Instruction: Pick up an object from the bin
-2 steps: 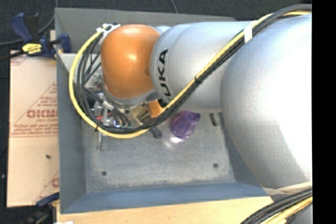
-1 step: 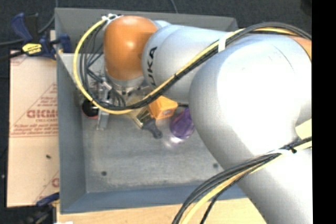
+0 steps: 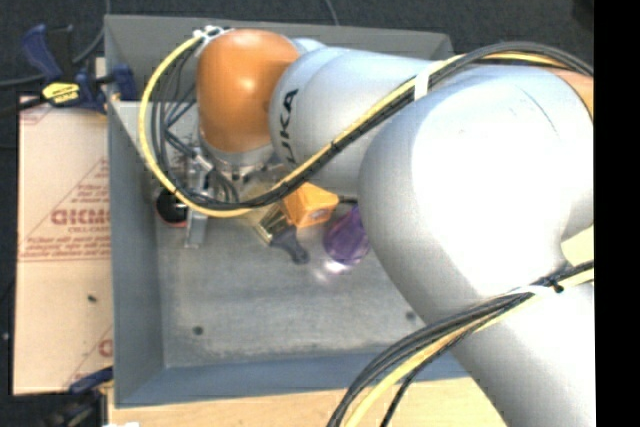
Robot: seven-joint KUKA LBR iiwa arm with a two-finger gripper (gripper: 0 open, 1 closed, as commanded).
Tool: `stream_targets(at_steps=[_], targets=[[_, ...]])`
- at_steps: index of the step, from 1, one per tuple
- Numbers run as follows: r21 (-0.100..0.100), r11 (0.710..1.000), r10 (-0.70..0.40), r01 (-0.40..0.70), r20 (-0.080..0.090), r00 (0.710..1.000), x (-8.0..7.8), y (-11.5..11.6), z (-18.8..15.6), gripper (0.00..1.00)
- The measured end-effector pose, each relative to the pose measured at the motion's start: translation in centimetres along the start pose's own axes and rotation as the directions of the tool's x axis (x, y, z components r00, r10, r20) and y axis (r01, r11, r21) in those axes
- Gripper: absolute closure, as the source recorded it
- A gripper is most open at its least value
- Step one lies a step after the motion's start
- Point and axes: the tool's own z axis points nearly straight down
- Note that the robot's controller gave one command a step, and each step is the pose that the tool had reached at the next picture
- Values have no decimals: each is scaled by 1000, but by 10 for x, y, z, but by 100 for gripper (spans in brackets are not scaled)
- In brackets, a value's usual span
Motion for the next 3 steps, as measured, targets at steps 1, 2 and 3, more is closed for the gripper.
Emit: stream_targets(at_steps=[1, 2, 3], targets=[[-2, 998, -55, 55, 9, 998, -2, -13, -24, 0], [-1, 992, -129, 129, 9, 992, 2, -19, 7, 0], [-1, 997, 73, -73, 8, 997, 4, -19, 9, 100]])
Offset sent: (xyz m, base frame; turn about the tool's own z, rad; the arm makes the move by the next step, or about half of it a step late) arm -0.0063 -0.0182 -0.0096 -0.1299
